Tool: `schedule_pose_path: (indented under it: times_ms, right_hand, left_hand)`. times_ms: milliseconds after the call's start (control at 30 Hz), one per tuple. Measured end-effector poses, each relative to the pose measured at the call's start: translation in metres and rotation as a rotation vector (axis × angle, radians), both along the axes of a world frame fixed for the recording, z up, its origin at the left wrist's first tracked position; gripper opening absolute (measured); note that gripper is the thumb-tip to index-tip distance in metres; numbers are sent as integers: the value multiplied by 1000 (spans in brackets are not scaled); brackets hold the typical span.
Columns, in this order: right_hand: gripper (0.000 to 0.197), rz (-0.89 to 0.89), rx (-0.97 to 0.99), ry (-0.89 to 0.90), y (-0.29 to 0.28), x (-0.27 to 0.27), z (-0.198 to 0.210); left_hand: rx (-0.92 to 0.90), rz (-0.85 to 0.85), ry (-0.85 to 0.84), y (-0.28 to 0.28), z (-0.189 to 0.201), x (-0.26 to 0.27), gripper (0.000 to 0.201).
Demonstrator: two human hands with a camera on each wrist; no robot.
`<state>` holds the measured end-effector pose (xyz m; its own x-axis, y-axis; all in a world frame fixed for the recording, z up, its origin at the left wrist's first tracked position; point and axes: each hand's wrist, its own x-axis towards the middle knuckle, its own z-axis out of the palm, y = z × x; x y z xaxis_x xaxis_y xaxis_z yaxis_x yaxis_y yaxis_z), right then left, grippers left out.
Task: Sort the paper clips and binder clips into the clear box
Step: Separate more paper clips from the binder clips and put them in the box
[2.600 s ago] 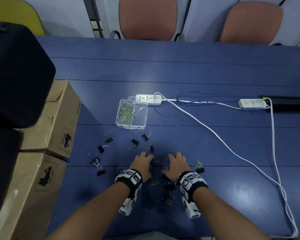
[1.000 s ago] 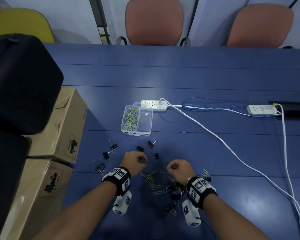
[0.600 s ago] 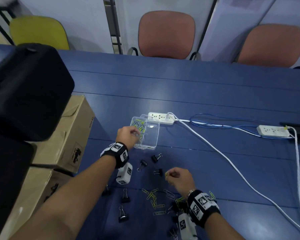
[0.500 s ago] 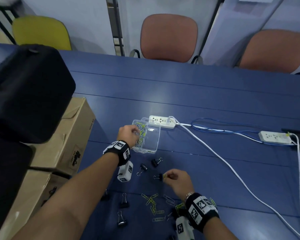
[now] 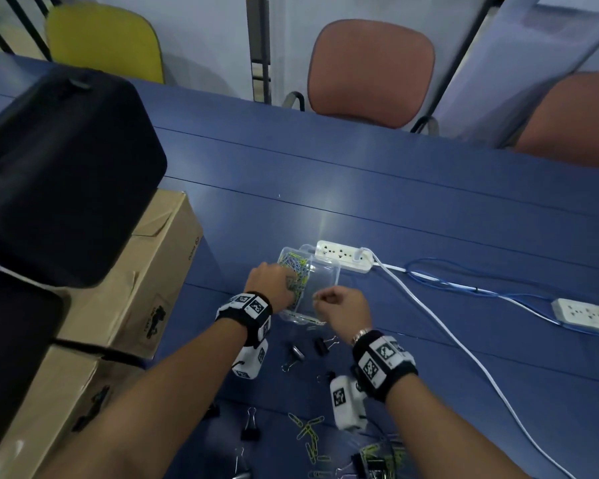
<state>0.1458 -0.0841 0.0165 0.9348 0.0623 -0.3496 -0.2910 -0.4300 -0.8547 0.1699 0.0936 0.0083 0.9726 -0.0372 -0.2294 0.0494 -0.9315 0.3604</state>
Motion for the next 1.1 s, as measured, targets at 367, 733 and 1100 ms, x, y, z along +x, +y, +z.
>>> schedule_pose_path:
  times_ms: [367, 733, 1100]
  right_hand:
    - [15, 7, -229, 142, 65, 122, -66]
    - [22, -7, 75, 251, 57, 106, -9]
    - [15, 89, -138, -127, -34, 4, -11]
  left_hand:
    - [-224, 187, -156, 34, -14, -13, 27]
    - [-267, 124, -131, 18, -19, -23, 26]
    - [-35, -277, 142, -32, -42, -90, 30]
